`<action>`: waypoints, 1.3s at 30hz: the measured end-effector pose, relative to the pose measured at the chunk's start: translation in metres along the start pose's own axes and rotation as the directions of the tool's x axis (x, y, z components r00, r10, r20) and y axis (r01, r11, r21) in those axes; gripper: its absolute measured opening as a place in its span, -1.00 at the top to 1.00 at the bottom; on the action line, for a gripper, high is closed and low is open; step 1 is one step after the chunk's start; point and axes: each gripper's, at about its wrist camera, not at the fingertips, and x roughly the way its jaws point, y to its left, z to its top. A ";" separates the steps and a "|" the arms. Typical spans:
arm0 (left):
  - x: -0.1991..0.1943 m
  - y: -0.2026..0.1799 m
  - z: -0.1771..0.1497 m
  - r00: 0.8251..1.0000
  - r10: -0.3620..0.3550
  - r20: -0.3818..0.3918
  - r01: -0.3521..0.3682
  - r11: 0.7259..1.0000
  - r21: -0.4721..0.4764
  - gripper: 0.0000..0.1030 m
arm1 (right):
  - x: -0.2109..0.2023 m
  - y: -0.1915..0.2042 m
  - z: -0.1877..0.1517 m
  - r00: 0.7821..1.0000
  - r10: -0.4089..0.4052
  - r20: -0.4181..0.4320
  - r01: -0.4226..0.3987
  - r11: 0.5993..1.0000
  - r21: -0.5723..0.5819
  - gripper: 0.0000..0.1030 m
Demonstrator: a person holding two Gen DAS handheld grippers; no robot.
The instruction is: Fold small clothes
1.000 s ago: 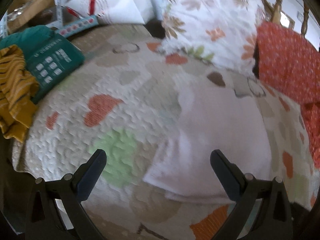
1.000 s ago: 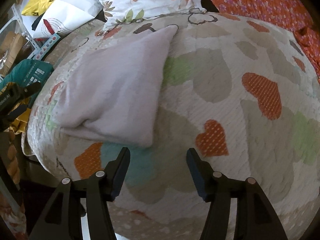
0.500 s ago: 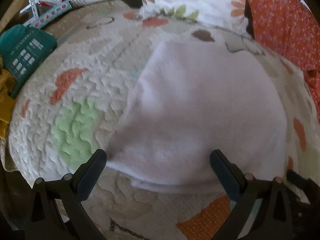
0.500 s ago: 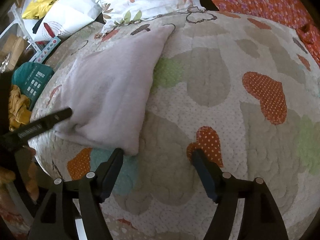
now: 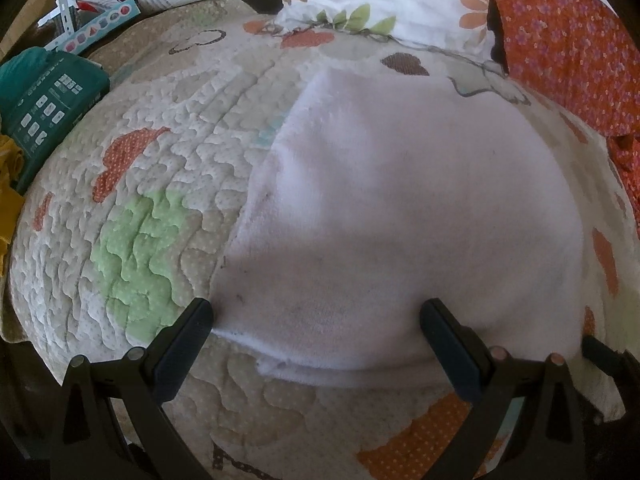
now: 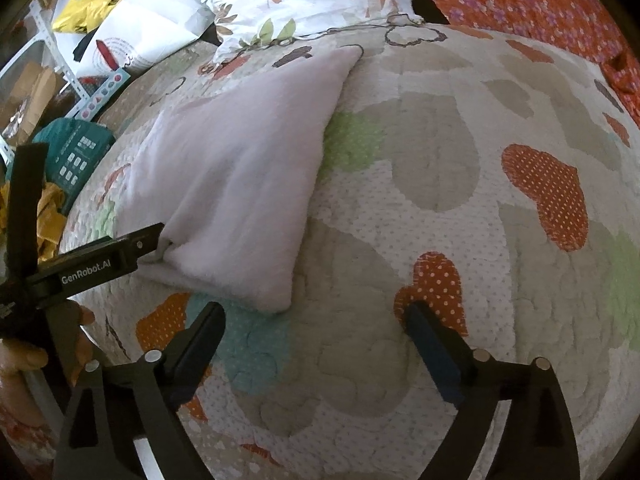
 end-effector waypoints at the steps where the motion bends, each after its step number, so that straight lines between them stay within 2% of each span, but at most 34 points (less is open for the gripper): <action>1: 0.000 0.001 0.000 1.000 -0.004 -0.002 0.004 1.000 -0.005 -1.00 | 0.001 0.001 -0.001 1.000 0.001 0.000 -0.001 1.000 -0.005 -0.93; 8: 0.002 0.004 0.001 1.000 -0.028 -0.007 0.027 0.999 -0.025 -1.00 | 0.003 -0.004 0.002 0.999 0.035 -0.010 -0.034 0.999 0.030 -0.99; 12: 0.002 0.004 0.000 1.000 -0.029 -0.007 0.029 0.999 -0.026 -1.00 | 0.003 -0.013 0.005 0.995 0.093 -0.027 -0.090 0.992 0.090 -0.99; 15: 0.001 0.003 -0.001 1.000 -0.023 -0.001 0.023 0.999 -0.028 -1.00 | 0.003 -0.016 0.007 0.991 0.124 -0.041 -0.120 0.988 0.094 -0.99; 20: -0.007 0.001 -0.001 1.000 -0.003 0.011 0.004 1.000 -0.011 -0.99 | 0.003 -0.007 0.003 0.996 0.085 -0.029 -0.084 0.996 0.039 -0.99; 23: -0.020 0.002 0.000 0.999 -0.034 0.034 0.034 0.999 0.002 -0.88 | 0.004 0.004 0.000 1.000 0.011 -0.010 -0.011 1.000 -0.010 -0.98; 26: -0.034 0.008 0.004 0.996 -0.060 0.068 0.061 0.998 -0.007 -0.77 | 0.002 0.012 -0.002 0.998 -0.066 0.011 0.067 0.997 -0.048 -0.84; 29: -0.043 0.013 0.009 0.993 -0.063 0.095 0.065 0.998 -0.013 -0.75 | -0.004 0.006 -0.001 0.999 -0.046 0.030 0.046 0.999 -0.017 -0.70; 33: -0.047 0.021 0.013 0.993 -0.043 0.112 0.047 0.998 -0.033 -0.75 | -0.010 -0.006 0.001 0.999 0.020 0.043 -0.022 0.998 0.052 -0.69; 39: -0.044 0.025 0.013 0.995 -0.030 0.096 0.034 0.998 -0.050 -0.75 | -0.014 -0.007 0.001 0.998 0.030 0.057 -0.034 0.997 0.063 -0.68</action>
